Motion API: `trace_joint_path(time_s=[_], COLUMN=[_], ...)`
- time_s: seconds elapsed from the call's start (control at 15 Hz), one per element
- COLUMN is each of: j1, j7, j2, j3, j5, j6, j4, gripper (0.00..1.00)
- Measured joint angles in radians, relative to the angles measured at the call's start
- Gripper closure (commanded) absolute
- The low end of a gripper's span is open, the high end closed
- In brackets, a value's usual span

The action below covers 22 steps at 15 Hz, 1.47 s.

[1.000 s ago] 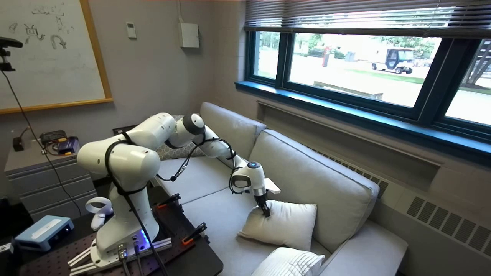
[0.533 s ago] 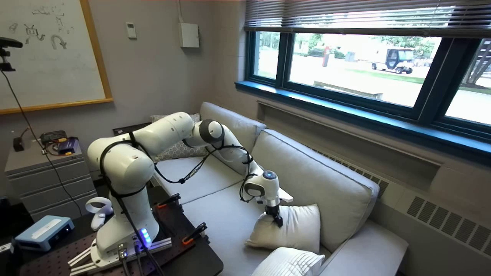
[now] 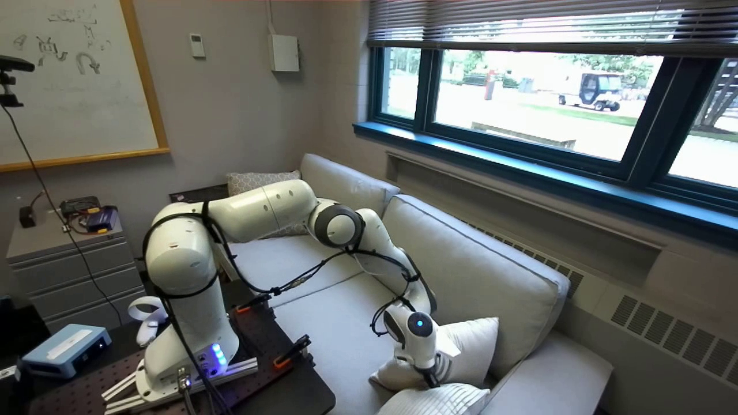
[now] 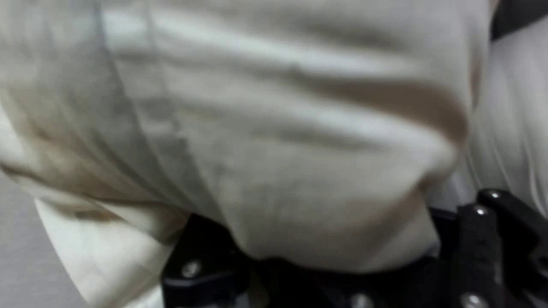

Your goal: Move the small pillows to the left arm of the sofa

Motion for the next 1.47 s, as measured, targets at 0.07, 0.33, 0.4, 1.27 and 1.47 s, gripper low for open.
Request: trace_joint_path(time_s=[0.07, 0.33, 0.4, 1.27, 1.47], j1=[-0.045, -0.167, -0.185, 0.065, 0.160], j7=[-0.071, -0.333, -0.404, -0.730, -0.614], j2=[-0.001, -0.009, -0.017, -0.029, 0.042], j3=[0.010, 0.024, 0.024, -0.347, -0.489], j5=[0.064, 0.377, 0.466, 1.142, 1.138], j6=[0.006, 0.028, 0.026, 0.114, 0.140], j4=[-0.001, -0.003, -0.007, -0.113, -0.142], gripper=[1.00, 1.00, 1.00, 0.36, 0.13])
